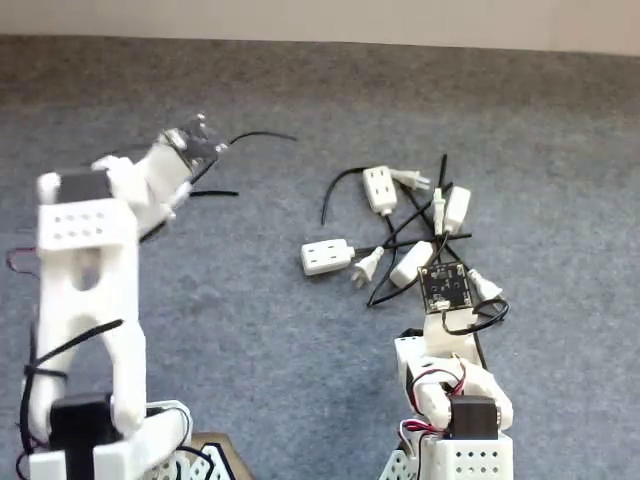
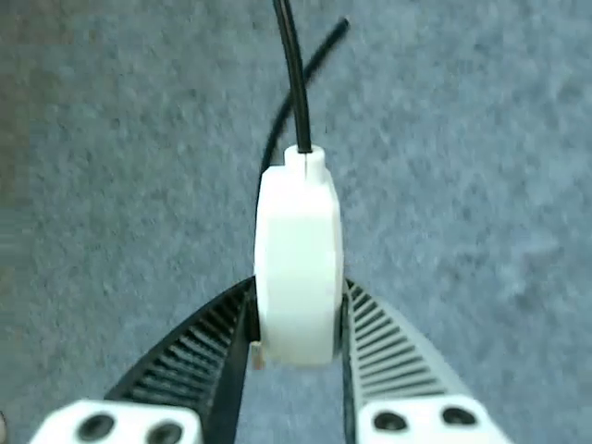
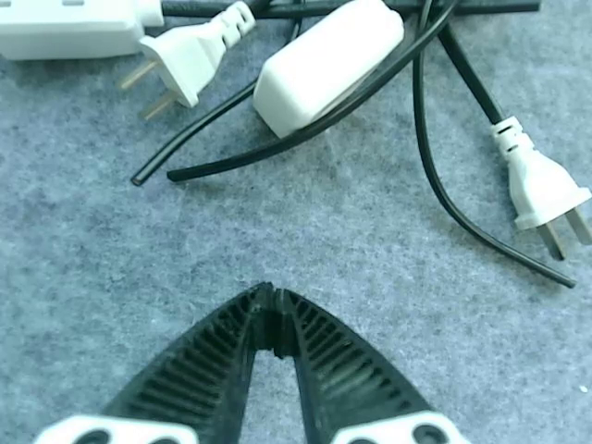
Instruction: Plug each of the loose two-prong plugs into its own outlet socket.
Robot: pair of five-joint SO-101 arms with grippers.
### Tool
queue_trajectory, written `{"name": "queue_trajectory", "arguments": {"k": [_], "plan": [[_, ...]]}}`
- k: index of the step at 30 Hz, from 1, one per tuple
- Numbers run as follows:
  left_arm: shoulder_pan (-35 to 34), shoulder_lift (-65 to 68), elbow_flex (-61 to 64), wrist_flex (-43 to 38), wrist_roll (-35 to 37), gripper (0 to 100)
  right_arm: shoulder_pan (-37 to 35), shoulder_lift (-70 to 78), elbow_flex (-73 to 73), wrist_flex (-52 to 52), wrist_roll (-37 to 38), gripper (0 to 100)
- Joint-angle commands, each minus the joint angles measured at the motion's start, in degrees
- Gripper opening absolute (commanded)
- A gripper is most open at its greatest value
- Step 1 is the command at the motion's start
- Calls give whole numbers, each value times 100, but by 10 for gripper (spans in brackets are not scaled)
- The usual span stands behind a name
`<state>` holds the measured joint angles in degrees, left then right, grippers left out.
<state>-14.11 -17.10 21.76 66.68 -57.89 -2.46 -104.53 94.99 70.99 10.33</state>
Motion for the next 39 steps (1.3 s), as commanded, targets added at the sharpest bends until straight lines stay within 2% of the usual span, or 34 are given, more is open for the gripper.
{"name": "queue_trajectory", "arguments": {"k": [1, 7, 9, 11, 13, 18, 21, 24, 39], "plan": [[189, -760, 2360, -3578, -422, 7, 13, -22, 866, 31, 53, 8], [576, -1534, 6132, -8378, -2013, 7, 13, -22, 866, 31, 53, 8], [857, -1587, 6905, -9530, -2127, 7, 13, -22, 866, 31, 53, 8], [1051, -1552, 7222, -9996, -2119, 7, 13, -22, 866, 31, 53, 8], [1156, -1473, 7196, -9741, -2145, 10, 13, -22, 866, 31, 53, 8], [1226, -1191, 6686, -8343, -2154, 20, 13, -22, 866, 31, 53, 8], [1235, -1103, 6457, -7701, -2136, 116, 13, -22, 866, 31, 53, 8], [1235, -1077, 6448, -7631, -2119, 190, 13, -22, 866, 31, 53, 8], [1253, -1130, 6448, -7640, -2119, 224, 13, -22, 866, 31, 53, 8]]}}
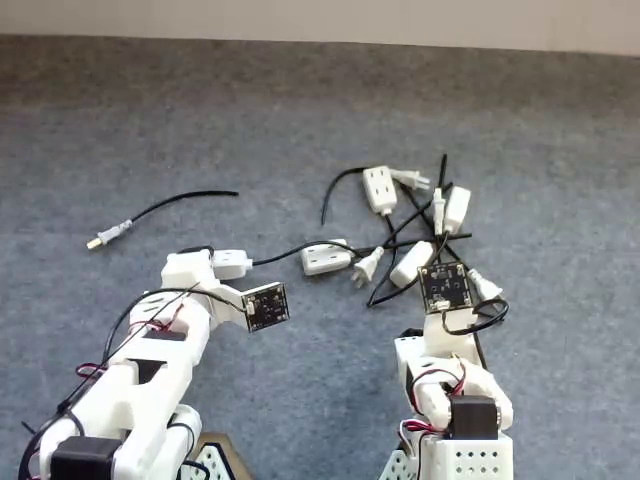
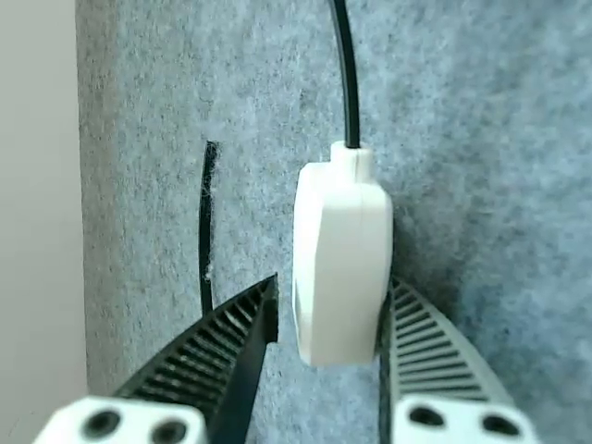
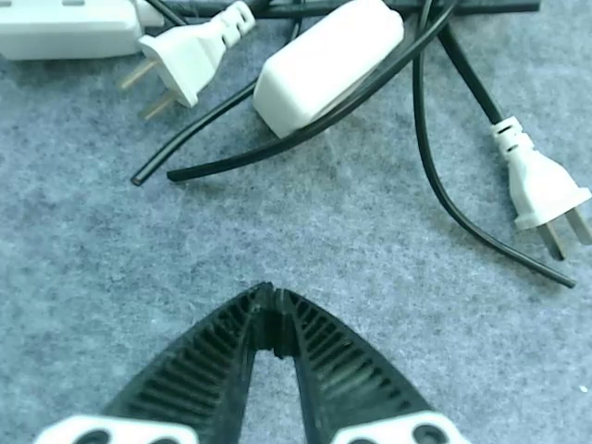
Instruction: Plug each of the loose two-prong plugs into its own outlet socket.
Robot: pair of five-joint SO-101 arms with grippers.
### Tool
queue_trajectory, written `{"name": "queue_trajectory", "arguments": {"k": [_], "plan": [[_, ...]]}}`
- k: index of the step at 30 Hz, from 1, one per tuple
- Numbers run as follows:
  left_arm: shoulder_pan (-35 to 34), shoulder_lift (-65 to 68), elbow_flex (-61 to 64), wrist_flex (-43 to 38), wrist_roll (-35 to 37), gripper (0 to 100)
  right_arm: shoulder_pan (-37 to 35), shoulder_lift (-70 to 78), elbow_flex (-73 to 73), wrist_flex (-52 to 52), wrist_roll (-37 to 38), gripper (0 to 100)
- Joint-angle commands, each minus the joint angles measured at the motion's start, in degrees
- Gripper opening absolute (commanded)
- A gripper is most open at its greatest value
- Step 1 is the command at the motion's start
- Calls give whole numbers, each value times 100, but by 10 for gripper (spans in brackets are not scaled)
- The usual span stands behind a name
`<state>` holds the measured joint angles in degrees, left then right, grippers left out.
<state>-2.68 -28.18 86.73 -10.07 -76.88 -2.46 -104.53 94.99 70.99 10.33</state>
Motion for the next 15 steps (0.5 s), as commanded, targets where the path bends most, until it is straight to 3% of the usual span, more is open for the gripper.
{"name": "queue_trajectory", "arguments": {"k": [1, 10, 15], "plan": [[110, -22, -31, 53, -220, 236, 13, -22, 866, 31, 53, 8], [295, -1437, 699, 88, -211, 277, 13, -22, 866, 31, 53, 8], [831, -2985, 963, 1134, -202, 274, 13, -22, 866, 31, 53, 8]]}}
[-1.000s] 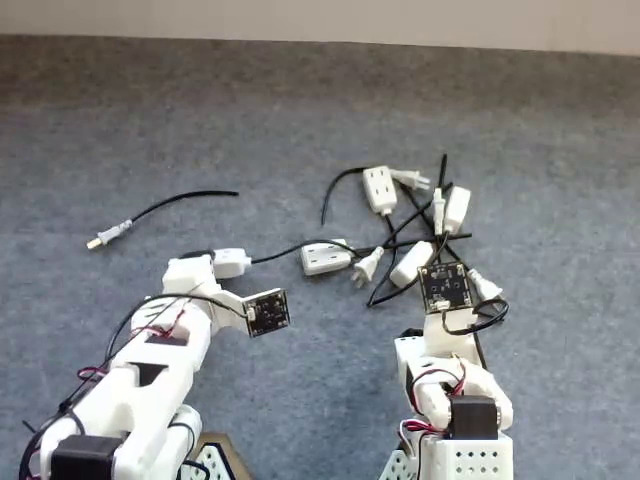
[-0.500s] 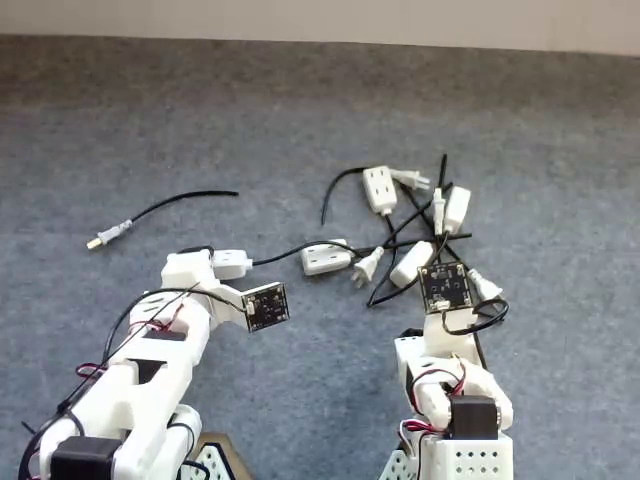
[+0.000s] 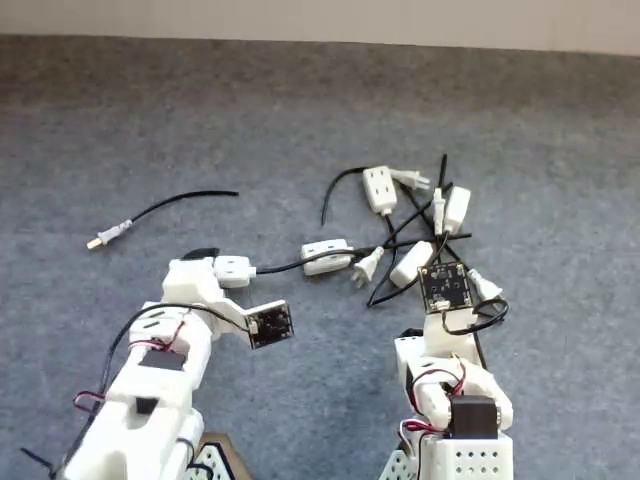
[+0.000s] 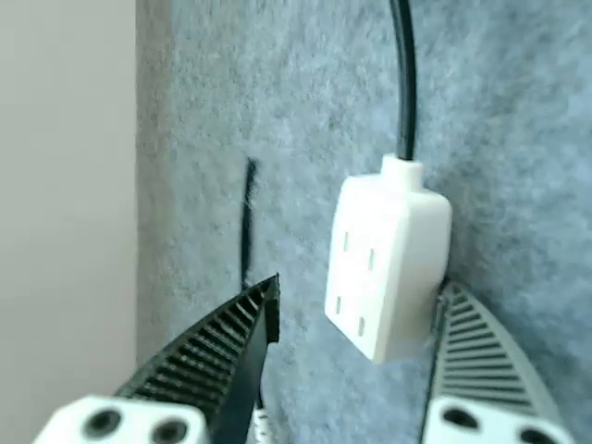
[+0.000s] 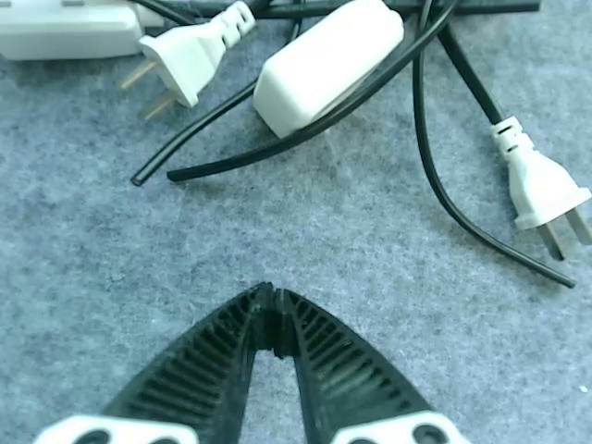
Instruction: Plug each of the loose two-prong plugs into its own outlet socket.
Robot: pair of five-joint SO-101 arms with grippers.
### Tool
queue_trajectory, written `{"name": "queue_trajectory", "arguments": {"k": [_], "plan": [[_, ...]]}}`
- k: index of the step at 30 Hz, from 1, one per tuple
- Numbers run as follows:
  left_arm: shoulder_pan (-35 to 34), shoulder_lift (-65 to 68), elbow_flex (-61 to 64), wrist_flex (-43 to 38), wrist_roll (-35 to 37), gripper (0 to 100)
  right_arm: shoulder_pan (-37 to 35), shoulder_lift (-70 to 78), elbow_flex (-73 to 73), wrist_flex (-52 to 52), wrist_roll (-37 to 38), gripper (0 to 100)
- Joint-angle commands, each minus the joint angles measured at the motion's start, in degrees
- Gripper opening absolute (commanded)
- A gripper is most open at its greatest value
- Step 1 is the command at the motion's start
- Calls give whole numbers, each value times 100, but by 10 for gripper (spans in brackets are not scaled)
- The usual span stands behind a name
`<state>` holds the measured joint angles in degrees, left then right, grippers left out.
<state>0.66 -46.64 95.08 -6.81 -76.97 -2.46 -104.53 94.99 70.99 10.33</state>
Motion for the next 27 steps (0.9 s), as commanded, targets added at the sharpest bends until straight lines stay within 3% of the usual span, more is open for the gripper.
{"name": "queue_trajectory", "arguments": {"k": [1, 8, 10, 13, 21, 25, 27], "plan": [[637, -1499, 127, 1152, -185, 274, 13, -22, 866, 31, 53, 8], [1244, -3925, -708, 3701, 1284, 274, 13, -22, 866, 31, 53, 8], [1226, -4312, -963, 4053, 1714, 274, 13, -22, 866, 31, 53, 8], [725, -4365, -1121, 4044, 2145, 274, 13, -22, 866, 31, 53, 8], [-848, -2993, -1411, 2936, 2224, 273, 13, -22, 866, 31, 53, 8], [-1358, -1657, -2703, 2822, 3297, 273, 13, -22, 866, 31, 53, 8], [-1534, -760, -3512, 2901, 3490, 273, 13, -22, 866, 31, 53, 8]]}}
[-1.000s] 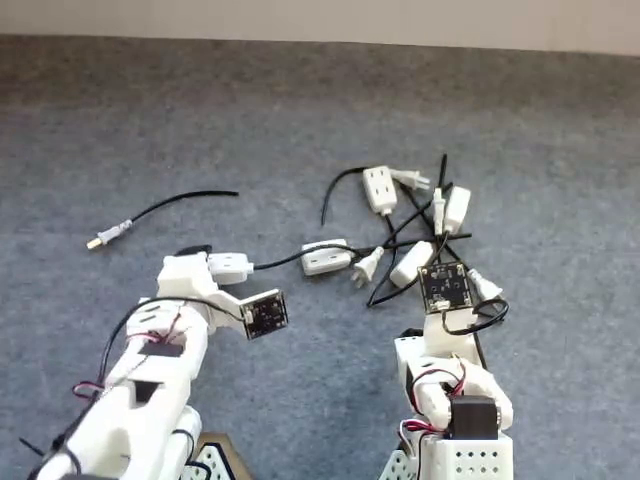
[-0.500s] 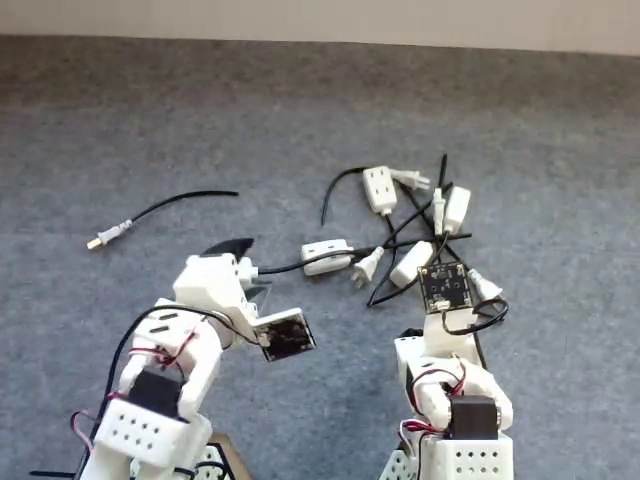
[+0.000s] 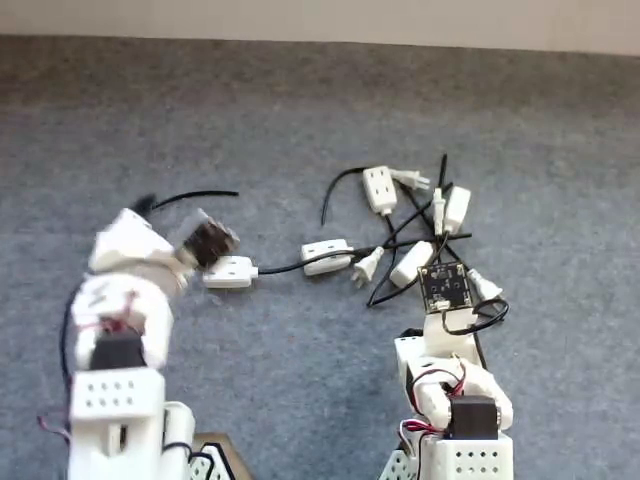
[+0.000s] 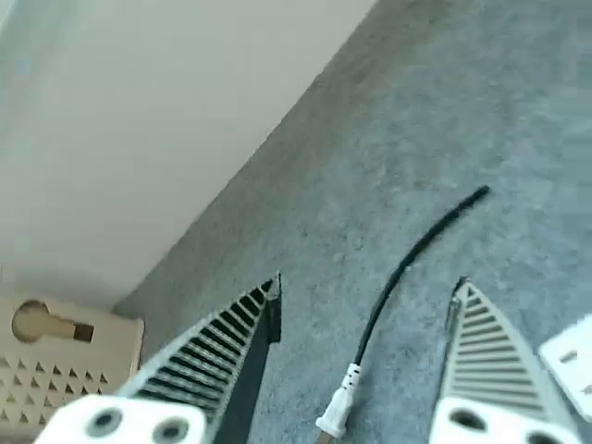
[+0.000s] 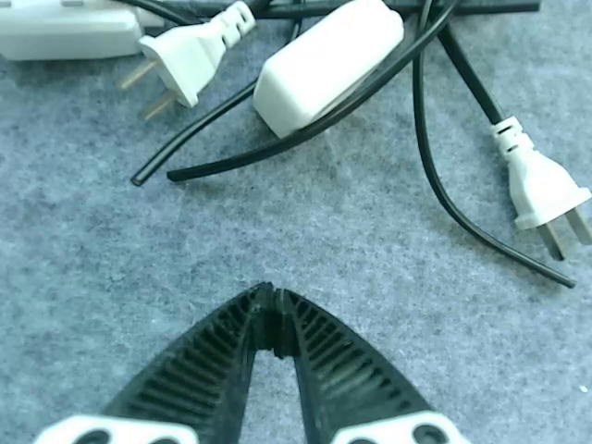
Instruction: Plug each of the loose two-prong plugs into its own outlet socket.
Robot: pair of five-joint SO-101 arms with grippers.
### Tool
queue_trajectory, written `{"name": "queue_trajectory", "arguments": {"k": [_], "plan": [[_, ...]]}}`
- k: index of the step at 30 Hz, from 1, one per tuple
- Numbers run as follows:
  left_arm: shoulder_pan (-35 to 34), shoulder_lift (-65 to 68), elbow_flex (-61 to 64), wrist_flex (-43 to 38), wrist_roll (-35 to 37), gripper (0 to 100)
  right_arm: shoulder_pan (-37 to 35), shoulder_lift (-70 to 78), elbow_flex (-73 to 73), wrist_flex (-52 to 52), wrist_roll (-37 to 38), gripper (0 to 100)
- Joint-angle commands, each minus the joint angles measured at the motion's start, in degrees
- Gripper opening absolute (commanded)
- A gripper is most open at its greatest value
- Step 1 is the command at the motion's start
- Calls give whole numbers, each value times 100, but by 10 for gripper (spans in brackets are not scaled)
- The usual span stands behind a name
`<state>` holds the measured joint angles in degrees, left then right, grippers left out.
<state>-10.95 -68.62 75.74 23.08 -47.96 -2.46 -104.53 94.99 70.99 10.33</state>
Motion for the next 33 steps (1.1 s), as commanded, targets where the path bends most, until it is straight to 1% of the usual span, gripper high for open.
{"name": "queue_trajectory", "arguments": {"k": [1, 3, 5, 9, 12, 15, 17, 20, 27, 33], "plan": [[-426, 1938, -2018, 97, 580, 273, 13, -22, 866, 31, 53, 8], [-549, 2879, -2853, 563, 457, 273, 13, -22, 866, 31, 53, 8], [-620, 3811, -3705, 1152, 18, 273, 13, -22, 866, 31, 53, 8], [-813, 5270, -5024, 2268, -1495, 273, 13, -22, 866, 31, 53, 8], [-1077, 5912, -5596, 2637, -2488, 273, 13, -22, 866, 31, 53, 8], [-1349, 6378, -5763, 2611, -3121, 255, 13, -22, 866, 31, 53, 8], [-1490, 6651, -5771, 2347, -3543, 220, 13, -22, 866, 31, 53, 8], [-1701, 7029, -5754, 1969, -3938, 191, 13, -22, 866, 31, 53, 8], [-1938, 7714, -5815, 1398, -4167, 210, 13, -22, 866, 31, 53, 8], [-1938, 7934, -5771, 1354, -4167, 231, 13, -22, 866, 31, 53, 8]]}}
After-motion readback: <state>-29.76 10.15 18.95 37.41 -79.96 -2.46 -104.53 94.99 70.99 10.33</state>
